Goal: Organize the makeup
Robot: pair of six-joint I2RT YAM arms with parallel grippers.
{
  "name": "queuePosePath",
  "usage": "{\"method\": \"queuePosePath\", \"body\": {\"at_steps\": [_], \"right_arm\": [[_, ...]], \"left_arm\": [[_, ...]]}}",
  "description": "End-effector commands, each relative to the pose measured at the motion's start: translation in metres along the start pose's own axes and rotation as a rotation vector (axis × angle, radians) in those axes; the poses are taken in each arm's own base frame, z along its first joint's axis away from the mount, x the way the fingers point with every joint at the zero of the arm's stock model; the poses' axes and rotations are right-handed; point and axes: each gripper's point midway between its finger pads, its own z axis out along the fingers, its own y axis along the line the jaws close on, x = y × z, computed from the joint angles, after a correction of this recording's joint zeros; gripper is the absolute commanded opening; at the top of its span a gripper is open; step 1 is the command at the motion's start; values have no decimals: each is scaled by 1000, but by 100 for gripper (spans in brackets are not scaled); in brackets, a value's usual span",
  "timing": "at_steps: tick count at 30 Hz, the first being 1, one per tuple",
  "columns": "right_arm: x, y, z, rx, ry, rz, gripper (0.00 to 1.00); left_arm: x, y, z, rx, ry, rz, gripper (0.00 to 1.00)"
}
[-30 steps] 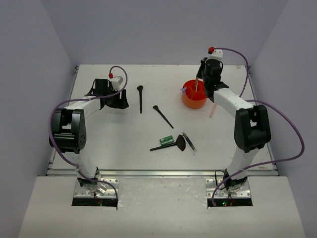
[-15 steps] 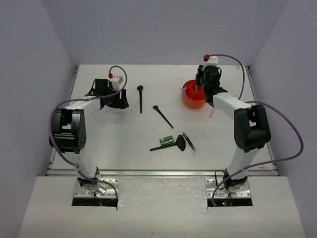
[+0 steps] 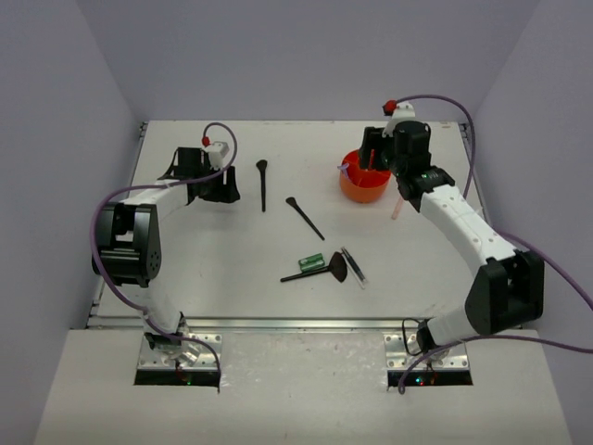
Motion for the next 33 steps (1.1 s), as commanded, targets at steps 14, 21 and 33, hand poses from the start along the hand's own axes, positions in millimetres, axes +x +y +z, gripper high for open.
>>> {"method": "queuePosePath", "body": {"at_steps": [14,21,33], "right_arm": [[207,71,-115,-264,758,47,47],[237,58,-120,-149,817,28,38],[277,36,-121,-10,927,-53,35]], "left_arm": [[-26,3,-8,-22,-77,-44,60],[-23,6,-10,-41,-65,-44,60],[-3,4,-21,-57,-57,-53,60]]}}
